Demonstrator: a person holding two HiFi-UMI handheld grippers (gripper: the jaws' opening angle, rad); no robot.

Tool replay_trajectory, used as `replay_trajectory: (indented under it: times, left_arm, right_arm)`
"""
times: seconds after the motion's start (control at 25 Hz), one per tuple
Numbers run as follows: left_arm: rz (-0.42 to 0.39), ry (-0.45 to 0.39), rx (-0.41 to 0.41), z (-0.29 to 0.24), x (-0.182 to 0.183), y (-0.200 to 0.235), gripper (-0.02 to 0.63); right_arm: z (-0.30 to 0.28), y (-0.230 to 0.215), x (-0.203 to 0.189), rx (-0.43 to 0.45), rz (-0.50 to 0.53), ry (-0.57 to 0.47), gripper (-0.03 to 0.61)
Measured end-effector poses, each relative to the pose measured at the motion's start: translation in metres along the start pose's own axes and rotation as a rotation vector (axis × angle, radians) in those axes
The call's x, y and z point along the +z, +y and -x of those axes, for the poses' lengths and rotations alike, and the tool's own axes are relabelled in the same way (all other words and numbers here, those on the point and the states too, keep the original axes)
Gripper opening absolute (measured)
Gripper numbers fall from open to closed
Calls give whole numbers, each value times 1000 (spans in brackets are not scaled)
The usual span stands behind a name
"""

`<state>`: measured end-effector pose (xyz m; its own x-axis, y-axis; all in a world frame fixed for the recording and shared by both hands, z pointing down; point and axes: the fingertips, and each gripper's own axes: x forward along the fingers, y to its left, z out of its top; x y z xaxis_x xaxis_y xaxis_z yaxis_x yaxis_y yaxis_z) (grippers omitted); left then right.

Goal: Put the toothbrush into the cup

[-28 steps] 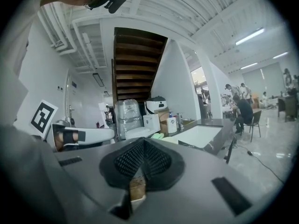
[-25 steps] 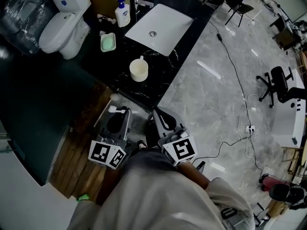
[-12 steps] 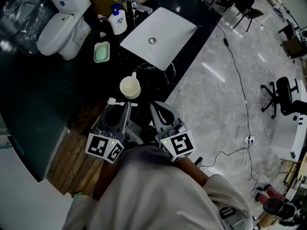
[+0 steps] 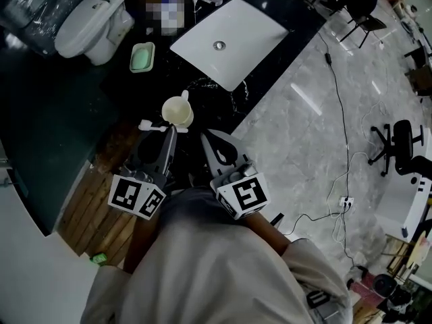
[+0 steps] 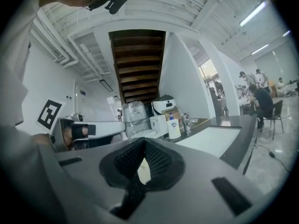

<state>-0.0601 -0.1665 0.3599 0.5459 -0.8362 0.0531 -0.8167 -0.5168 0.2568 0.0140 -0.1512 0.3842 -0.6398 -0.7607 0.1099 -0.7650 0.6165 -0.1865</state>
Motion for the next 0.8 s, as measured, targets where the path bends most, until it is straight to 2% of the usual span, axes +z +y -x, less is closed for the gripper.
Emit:
replay_trajectory:
  times: [0.24,0.48,0.8]
  left_arm:
    - [-14,13,20,-2,-1,7,57]
    - [-54,34,-12,-12,-2,1,57]
    - [-85,30,6,-17,1,16,57]
  right_arm:
    - [-1,-1,-4,10,-35,-2,6]
    - [-8,3,-6,41,-30,9,6]
    - [-19,12,-15,62,-17,42,6]
